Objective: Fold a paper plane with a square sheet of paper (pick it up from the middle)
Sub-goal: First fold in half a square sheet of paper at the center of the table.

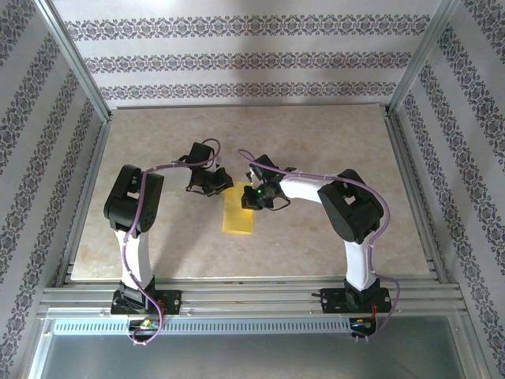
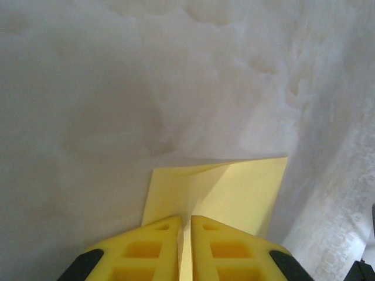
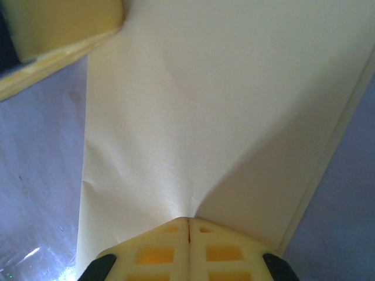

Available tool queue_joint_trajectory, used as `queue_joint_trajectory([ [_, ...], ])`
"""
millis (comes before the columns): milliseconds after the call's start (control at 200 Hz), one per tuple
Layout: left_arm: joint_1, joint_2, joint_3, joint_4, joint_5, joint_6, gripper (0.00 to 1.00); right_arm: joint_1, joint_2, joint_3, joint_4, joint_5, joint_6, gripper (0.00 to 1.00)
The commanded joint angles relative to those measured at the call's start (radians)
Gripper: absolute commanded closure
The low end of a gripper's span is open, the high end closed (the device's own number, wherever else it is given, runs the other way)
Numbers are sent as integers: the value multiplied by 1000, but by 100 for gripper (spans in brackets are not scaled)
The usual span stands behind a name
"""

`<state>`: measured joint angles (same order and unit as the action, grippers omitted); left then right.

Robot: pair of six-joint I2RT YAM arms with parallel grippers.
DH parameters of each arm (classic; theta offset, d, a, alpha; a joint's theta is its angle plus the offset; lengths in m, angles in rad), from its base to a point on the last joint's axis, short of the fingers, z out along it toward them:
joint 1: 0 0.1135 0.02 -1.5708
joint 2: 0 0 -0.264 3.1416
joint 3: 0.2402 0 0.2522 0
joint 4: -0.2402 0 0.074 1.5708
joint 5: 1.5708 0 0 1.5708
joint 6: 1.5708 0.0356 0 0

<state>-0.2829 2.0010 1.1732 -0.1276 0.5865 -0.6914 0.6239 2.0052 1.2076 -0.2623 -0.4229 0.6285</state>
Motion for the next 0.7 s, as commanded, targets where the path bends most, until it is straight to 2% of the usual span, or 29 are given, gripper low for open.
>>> queue_joint_trajectory([
  [0,60,45,34,-55,-135,28,85,-21,93,-90,-211,194,-6,100],
  [295,65,66,137,-101,-120,65,82,-21,88,-92,-207,193,-4,100],
  [520,38,-92,17,19,-30,4,82,-22,84,-89,-205,190,-1,100],
  [695,8,-65,6,52,3,-20,83,-20,97,-80,-201,184,-1,100],
])
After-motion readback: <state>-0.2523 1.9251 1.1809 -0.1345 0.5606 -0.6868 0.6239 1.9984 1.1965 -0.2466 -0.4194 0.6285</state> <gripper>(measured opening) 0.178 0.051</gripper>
